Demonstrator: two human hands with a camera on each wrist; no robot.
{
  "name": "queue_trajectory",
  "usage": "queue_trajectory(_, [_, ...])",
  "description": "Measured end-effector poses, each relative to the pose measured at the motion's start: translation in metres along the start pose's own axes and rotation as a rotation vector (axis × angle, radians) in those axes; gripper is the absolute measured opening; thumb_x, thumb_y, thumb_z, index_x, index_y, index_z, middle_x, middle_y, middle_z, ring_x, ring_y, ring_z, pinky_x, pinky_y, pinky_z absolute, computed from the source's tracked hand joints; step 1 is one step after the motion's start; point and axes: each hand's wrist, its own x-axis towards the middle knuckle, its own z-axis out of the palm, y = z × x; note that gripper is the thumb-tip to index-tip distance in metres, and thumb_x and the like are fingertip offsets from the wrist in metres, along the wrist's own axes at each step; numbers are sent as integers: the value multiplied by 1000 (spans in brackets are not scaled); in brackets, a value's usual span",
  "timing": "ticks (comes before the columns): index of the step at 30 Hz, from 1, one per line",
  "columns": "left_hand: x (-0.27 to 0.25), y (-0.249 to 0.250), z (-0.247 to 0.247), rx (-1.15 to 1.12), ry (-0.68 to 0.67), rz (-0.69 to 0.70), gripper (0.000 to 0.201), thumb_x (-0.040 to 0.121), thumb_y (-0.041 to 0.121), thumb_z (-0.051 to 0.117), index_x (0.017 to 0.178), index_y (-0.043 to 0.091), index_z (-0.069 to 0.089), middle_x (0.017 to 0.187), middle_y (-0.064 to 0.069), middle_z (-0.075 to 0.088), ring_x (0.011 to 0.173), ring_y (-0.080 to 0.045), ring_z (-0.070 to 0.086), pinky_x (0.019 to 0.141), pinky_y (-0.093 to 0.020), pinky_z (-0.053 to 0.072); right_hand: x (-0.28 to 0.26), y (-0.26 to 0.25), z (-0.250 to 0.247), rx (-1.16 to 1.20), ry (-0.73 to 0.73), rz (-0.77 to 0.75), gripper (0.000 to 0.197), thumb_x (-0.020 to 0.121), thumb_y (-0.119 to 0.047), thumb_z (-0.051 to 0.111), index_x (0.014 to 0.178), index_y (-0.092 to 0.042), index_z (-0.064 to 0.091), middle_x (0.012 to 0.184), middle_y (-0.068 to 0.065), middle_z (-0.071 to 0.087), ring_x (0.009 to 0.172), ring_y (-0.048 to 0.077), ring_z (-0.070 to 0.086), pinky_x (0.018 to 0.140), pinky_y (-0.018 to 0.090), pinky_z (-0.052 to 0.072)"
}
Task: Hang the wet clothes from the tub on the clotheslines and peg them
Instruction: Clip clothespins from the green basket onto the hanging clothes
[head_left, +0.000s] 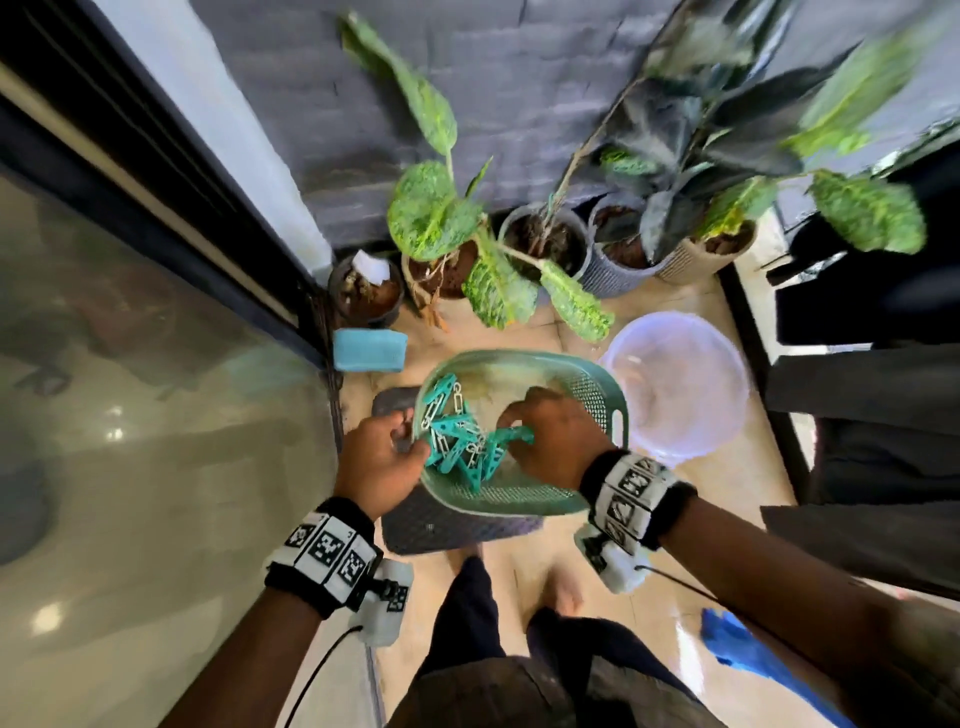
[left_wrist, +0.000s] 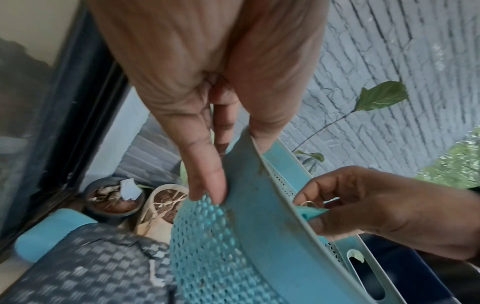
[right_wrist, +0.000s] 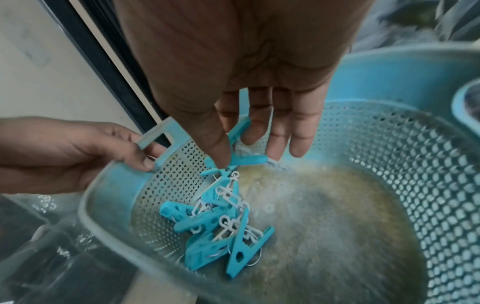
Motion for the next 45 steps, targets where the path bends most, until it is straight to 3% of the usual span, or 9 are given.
queue_trajectory(3, [5, 44, 11, 8, -34, 44, 24, 69, 34, 64, 92, 35, 70, 80, 6, 74, 78, -17, 73, 69, -47, 62, -38, 18, -35, 63, 101, 14, 27, 77, -24, 69, 104, -27, 71, 101, 4, 58, 95, 28, 60, 82, 35, 50])
queue_trajectory(8, [14, 120, 46, 57, -110, 123, 11, 74, 24, 70, 83, 28, 74, 79, 11, 75, 78, -13, 73, 74, -46, 61, -91, 66, -76, 203, 262, 13, 26, 78, -28, 63, 103, -32, 57, 115, -3, 50, 102, 22, 56, 86, 38, 51])
queue_trajectory(12, [21, 181, 90, 73, -211, 187, 15, 81, 11, 70, 79, 26, 72, 75, 14, 74, 73, -8, 73, 69, -36, 60, -126, 114, -109, 208, 278, 59, 24, 87, -45, 49, 108, -35, 45, 97, 0, 65, 85, 23, 60, 77, 40, 52])
queue_trajectory(18, [21, 267, 176, 113, -232, 268, 30, 84, 1, 69, 63, 21, 63, 53, 17, 63, 53, 1, 62, 50, -21, 52, -184, 197, -169, 212, 337, 153, 23, 80, -36, 62, 102, -31, 61, 97, -2, 65, 87, 20, 61, 79, 35, 50])
queue_trajectory(24, [21, 326, 252, 92, -255, 285, 30, 79, 7, 69, 66, 34, 74, 67, 2, 70, 73, -27, 70, 68, -50, 61, -223, 278, -219, 190, 386, 172, 37, 71, -48, 52, 100, -32, 68, 96, -6, 61, 92, 17, 60, 85, 33, 47])
queue_trajectory(32, [13, 369, 315, -30, -265, 262, 27, 85, -8, 62, 71, 13, 70, 63, 2, 71, 65, -17, 70, 58, -33, 60, -251, 340, -257, 157, 380, 124, 23, 82, -34, 74, 104, -31, 68, 97, -11, 70, 68, -2, 51, 77, 24, 46])
queue_trajectory(36, [26, 381, 320, -2, -282, 266, 34, 83, -2, 65, 69, 27, 75, 76, -7, 75, 80, -29, 73, 68, -45, 61, -248, 353, -268, 178, 394, 143, 21, 77, -36, 80, 97, -32, 73, 80, -22, 61, 64, -15, 51, 72, 16, 39])
queue_trajectory(41, [59, 394, 317, 24, -279, 284, 13, 69, 21, 71, 81, 24, 75, 85, -17, 74, 81, -45, 71, 67, -66, 56, -223, 358, -279, 142, 362, 214, 34, 70, -27, 81, 102, -36, 73, 68, -26, 47, 63, -6, 47, 69, 16, 38])
queue_trajectory(45, [90, 405, 312, -5, -285, 264, 11, 78, 12, 71, 82, 22, 75, 85, -12, 75, 84, -35, 74, 72, -63, 57, -189, 363, -289, 149, 376, 174, 41, 69, -16, 77, 106, -32, 73, 96, -13, 54, 79, 3, 48, 77, 18, 44])
